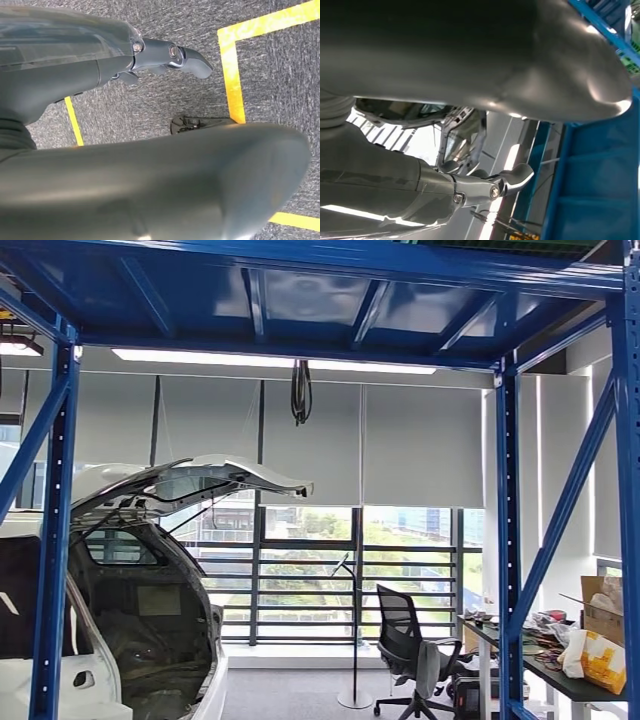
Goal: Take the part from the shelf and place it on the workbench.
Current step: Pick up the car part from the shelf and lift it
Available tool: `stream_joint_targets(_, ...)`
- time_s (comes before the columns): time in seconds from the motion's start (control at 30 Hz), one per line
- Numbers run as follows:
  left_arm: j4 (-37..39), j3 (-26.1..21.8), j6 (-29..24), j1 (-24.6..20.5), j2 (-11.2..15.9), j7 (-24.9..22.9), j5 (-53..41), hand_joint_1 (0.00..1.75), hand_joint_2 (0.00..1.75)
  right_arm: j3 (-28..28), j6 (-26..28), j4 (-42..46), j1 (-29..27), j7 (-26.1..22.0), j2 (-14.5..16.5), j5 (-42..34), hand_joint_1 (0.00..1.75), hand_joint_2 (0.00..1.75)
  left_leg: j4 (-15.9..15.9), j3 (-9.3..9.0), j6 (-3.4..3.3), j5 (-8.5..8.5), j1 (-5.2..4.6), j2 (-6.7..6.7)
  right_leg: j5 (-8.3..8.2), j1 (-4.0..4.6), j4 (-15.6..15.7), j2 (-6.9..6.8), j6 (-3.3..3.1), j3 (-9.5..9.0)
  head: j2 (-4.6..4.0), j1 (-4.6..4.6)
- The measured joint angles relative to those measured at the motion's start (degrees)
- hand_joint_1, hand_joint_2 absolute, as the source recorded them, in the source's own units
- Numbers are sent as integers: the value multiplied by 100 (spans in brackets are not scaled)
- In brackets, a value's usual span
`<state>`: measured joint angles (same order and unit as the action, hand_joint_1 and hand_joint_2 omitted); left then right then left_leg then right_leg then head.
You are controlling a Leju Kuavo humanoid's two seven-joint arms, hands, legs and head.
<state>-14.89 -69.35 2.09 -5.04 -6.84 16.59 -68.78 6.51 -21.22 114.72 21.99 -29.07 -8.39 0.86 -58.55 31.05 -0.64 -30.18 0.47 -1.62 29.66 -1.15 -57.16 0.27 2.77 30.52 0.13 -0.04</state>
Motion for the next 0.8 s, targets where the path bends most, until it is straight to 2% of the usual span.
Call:
stream_joint_targets(0.17,1,-33,36,-13,0,56,-28,0,0,46,-31,111,-1,-30,0,-10,0,0,-20,11,-35,3,-35,0,-23,-33,14,0,41,2,0,0)
stream_joint_targets(0.23,1,-35,40,-23,-4,72,-32,0,0,52,-31,151,-1,-30,-1,-7,0,0,15,0,-86,34,-20,9,-7,-37,4,5,71,7,0,0)
stream_joint_targets(0.27,1,-35,40,-30,-7,76,-32,0,0,53,-26,169,1,-29,-3,6,0,0,41,-7,-113,53,-3,16,65,-33,-92,4,80,48,0,0)
stream_joint_targets(0.3,2,-37,40,-36,-10,79,-32,0,0,53,-15,181,0,-28,-8,28,0,0,65,-15,-136,70,15,24,197,-30,-311,1,85,146,0,0)
stream_joint_targets(0.37,5,-40,41,-37,-18,80,-32,0,0,52,15,191,-22,-17,-26,94,0,0,76,-16,-151,80,25,32,551,-26,-1072,-5,89,510,0,0)
stream_joint_targets(0.4,7,-44,41,-33,-21,79,-32,0,0,52,27,190,-43,-4,-36,119,0,0,75,-17,-150,79,23,32,667,-27,-1450,-5,91,709,0,0)
stream_joint_targets(0.43,9,-47,41,-30,-25,77,-32,0,0,52,33,188,-63,10,-44,133,0,0,73,-19,-147,75,21,30,690,-27,-1682,-5,90,847,0,0)
stream_joint_targets(0.47,9,-51,41,-28,-26,75,-31,0,0,52,34,188,-76,21,-54,137,0,0,72,-27,-139,69,22,23,581,-26,-1668,-5,86,879,0,0)
stream_joint_targets(0.5,10,-55,40,-27,-28,74,-31,0,0,52,34,188,-82,27,-63,138,0,0,70,-42,-126,58,26,14,363,-27,-1410,-5,78,799,0,0)
stream_joint_targets(0.57,20,-58,40,-30,-34,74,-31,0,0,53,34,188,-84,28,-82,141,0,0,67,-70,-77,26,25,-11,-98,-17,-604,6,47,490,0,-1)
stream_joint_targets(0.6,26,-60,40,-34,-36,73,-30,0,0,53,35,189,-82,29,-89,143,0,0,62,-67,-47,14,22,-21,-208,-6,-305,14,21,375,1,-1)
stream_joint_targets(0.67,34,-65,40,-35,-37,70,-30,0,0,54,37,190,-94,33,-95,147,0,0,48,-30,-18,3,4,-32,-217,6,-112,29,-21,321,2,-2)
stream_joint_targets(0.8,44,-73,40,-35,-38,68,-31,0,0,55,39,191,-106,35,-98,151,0,0,78,-24,-21,16,19,-28,-207,21,-88,38,-54,341,0,-4)
